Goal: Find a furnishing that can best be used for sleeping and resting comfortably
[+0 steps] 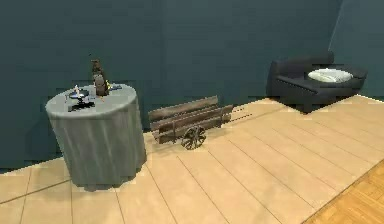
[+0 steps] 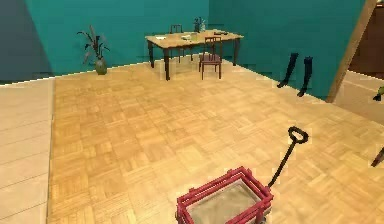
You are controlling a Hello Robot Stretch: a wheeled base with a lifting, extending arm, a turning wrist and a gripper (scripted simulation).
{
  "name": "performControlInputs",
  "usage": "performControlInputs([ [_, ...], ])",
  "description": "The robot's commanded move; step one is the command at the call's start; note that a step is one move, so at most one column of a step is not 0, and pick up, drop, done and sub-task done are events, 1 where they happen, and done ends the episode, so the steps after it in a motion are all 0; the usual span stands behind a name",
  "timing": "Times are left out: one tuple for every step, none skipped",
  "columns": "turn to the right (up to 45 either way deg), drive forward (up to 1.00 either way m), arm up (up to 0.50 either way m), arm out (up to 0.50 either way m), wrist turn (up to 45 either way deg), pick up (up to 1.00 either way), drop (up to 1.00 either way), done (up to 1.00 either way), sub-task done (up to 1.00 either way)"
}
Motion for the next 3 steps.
performControlInputs([
  [12.0, 0.0, 0.0, 0.0, 0.0, 0.0, 0.0, 0.0, 0.0],
  [0.0, 0.3, 0.0, 0.0, 0.0, 0.0, 0.0, 0.0, 0.0],
  [45.0, 0.0, 0.0, 0.0, 0.0, 0.0, 0.0, 0.0, 0.0],
])
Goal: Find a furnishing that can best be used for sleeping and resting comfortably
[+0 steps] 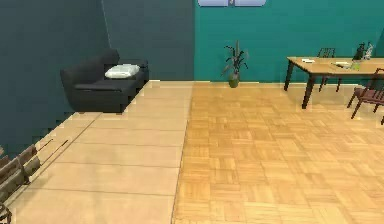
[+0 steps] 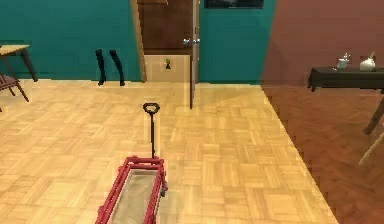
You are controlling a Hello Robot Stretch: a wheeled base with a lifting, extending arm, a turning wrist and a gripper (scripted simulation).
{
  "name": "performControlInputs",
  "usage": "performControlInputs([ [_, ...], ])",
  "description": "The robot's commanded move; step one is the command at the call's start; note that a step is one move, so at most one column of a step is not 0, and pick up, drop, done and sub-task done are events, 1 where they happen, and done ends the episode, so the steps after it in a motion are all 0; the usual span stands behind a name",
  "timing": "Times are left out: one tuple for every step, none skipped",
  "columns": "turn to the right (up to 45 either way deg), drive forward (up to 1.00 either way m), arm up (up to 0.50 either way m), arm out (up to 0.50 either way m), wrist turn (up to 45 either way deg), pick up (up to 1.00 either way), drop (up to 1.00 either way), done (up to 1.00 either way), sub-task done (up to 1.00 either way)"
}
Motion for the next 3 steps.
performControlInputs([
  [0.0, 0.85, 0.0, 0.0, 0.0, 0.0, 0.0, 0.0, 0.0],
  [45.0, 0.0, 0.0, 0.0, 0.0, 0.0, 0.0, 0.0, 0.0],
  [6.0, 0.0, 0.0, 0.0, 0.0, 0.0, 0.0, 0.0, 0.0],
])
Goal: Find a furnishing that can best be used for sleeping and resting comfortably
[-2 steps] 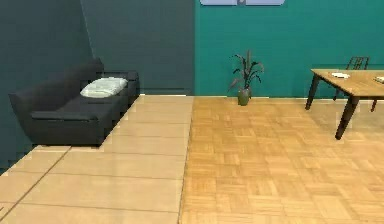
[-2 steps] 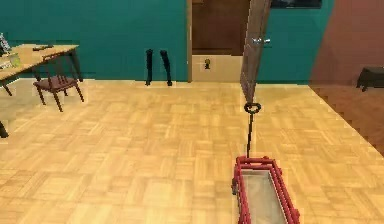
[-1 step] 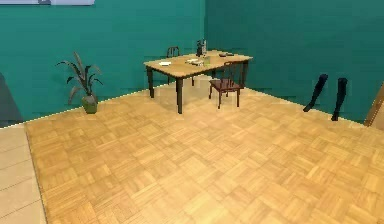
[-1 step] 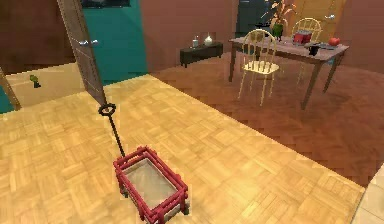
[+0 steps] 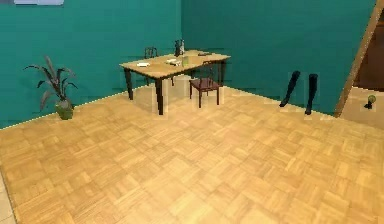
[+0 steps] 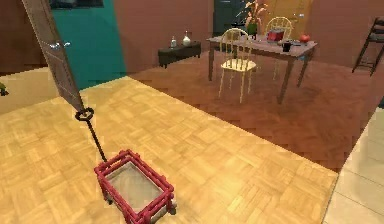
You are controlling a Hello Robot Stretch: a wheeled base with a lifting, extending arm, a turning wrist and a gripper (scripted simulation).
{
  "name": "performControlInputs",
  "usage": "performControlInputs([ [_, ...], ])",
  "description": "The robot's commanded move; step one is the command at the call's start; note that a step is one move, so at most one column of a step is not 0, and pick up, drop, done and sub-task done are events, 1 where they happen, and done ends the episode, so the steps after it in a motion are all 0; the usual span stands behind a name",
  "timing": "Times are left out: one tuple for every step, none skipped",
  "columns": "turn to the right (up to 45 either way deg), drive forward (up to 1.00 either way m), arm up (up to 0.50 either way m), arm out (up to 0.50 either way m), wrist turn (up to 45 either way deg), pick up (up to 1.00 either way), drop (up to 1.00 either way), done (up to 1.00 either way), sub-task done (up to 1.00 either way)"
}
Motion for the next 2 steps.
performControlInputs([
  [0.0, 0.5, 0.0, 0.0, 0.0, 0.0, 0.0, 0.0, 0.0],
  [42.0, 0.0, 0.0, 0.0, 0.0, 0.0, 0.0, 0.0, 0.0],
])
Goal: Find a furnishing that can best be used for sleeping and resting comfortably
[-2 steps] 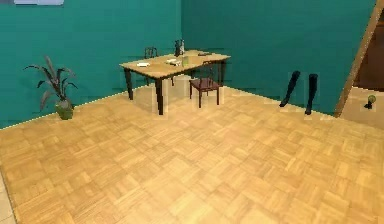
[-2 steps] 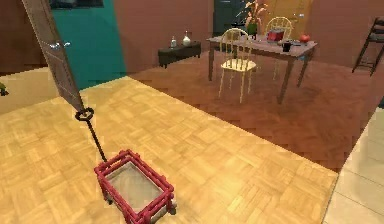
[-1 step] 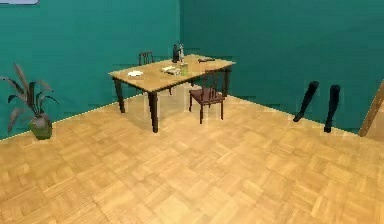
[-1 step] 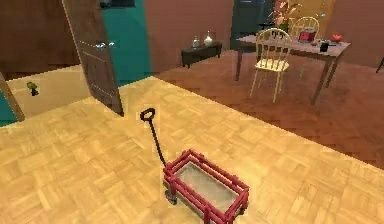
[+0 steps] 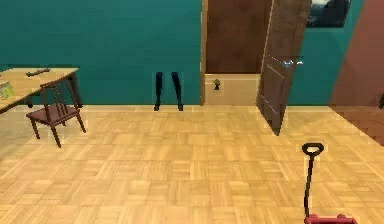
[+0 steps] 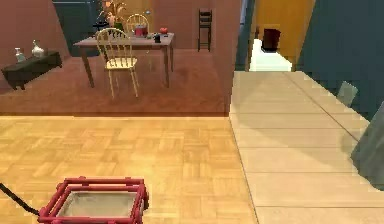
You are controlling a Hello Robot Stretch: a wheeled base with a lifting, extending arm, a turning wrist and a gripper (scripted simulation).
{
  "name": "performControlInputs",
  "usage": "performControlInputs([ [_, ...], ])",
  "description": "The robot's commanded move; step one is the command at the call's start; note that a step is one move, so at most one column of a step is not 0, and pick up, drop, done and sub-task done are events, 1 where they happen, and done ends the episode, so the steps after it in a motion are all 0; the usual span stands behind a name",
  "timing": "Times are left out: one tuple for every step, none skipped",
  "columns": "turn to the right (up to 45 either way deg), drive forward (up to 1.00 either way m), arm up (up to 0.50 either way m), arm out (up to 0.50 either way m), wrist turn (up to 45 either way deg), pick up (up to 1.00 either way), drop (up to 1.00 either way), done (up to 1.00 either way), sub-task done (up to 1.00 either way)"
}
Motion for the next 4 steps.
performControlInputs([
  [0.0, 1.0, 0.0, 0.0, 0.0, 0.0, 0.0, 0.0, 0.0],
  [33.0, 0.0, 0.0, 0.0, 0.0, 0.0, 0.0, 0.0, 0.0],
  [0.0, 1.0, 0.0, 0.0, 0.0, 0.0, 0.0, 0.0, 0.0],
  [21.0, 0.0, 0.0, 0.0, 0.0, 0.0, 0.0, 0.0, 0.0],
])
